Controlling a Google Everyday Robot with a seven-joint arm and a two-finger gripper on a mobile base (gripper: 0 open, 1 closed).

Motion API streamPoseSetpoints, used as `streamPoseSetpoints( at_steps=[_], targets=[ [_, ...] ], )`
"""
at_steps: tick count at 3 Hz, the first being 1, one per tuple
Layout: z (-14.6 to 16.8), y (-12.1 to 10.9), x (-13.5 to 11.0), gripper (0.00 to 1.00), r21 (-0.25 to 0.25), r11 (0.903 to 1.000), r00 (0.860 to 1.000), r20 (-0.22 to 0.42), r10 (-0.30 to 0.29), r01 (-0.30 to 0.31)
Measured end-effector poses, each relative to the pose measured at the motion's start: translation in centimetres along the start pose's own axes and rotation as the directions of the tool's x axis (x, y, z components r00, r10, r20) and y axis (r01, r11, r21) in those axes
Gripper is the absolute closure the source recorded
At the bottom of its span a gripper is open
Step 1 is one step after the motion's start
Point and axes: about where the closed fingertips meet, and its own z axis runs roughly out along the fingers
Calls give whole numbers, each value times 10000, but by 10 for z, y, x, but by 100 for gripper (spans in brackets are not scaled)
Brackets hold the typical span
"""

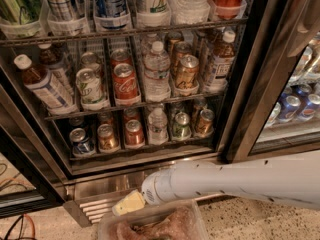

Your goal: Pick orange can from bottom shelf of fridge

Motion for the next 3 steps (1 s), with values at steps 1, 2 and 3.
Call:
streamPoseSetpoints(
  at_steps=[1, 2, 3],
  targets=[
    [37, -3, -35, 0, -64, 9996, 9982, 542, 272, -269],
    [37, -2, -35, 0, -64, 9996, 9982, 544, 272, -269],
    [48, 1, -51, 0, -30, 10000, 9927, 1208, 33, -30]
  ],
)
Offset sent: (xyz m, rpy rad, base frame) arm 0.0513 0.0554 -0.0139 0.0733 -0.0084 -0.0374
